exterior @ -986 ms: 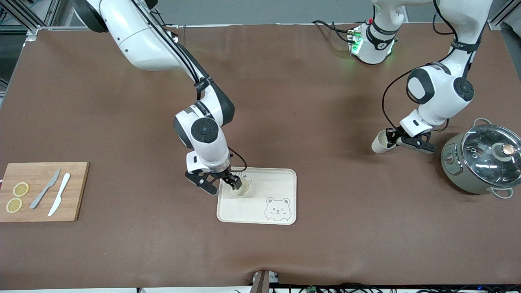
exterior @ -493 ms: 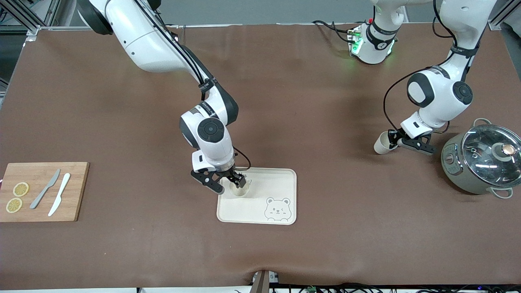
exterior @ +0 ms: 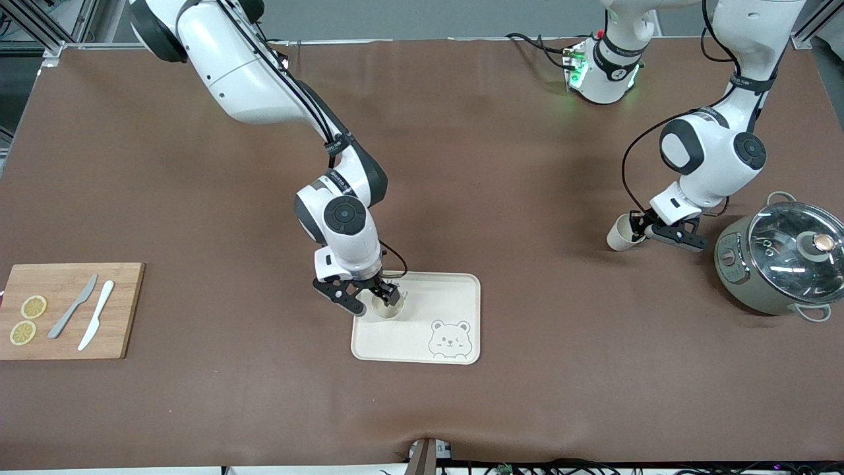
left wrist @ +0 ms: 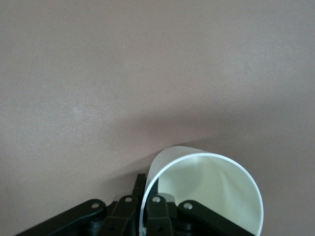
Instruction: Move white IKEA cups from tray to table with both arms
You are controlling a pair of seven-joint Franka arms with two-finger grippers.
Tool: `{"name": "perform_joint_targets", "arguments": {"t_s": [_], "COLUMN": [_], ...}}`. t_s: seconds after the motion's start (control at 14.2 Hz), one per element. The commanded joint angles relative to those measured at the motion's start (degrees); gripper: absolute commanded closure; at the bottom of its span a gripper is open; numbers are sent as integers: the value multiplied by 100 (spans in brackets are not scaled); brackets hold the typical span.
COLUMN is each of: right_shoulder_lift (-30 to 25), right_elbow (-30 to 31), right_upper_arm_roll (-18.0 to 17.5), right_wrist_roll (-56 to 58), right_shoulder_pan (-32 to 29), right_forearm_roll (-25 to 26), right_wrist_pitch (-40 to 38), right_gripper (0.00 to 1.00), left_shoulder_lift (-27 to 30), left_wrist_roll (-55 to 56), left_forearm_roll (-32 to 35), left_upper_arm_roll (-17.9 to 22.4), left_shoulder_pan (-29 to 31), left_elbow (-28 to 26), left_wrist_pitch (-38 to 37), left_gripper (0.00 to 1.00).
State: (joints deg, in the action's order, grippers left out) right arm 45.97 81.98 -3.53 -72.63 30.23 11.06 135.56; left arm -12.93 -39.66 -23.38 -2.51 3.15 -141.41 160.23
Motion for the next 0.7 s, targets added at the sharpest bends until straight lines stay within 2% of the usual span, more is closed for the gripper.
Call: {"name": "perform_joint_targets", "arguments": {"t_s": [0.0, 0.21, 0.63], "right_shoulder_lift": [123, 140, 149], "right_elbow": [-156, -156, -156], "right_upper_arm_roll": [63, 63, 63], "right_wrist_roll": [-164, -164, -164], "right_shoulder_pan": [79, 79, 79], "right_forearm_roll": [151, 221, 230], "right_wrist_pitch": [32, 41, 76], "right_gripper": [0, 0, 0], "left_shoulder_lift": [1, 10, -42], "left_wrist_roll": [-148, -113, -104], "left_forearm_roll": [-149, -149, -149], "left_upper_arm_roll": [-48, -57, -57], "left_shoulder_pan": [19, -16, -34], "left_elbow": [-18, -27, -27], "left_wrist_pitch": [114, 219, 342], "left_gripper": [100, 100, 68]}}
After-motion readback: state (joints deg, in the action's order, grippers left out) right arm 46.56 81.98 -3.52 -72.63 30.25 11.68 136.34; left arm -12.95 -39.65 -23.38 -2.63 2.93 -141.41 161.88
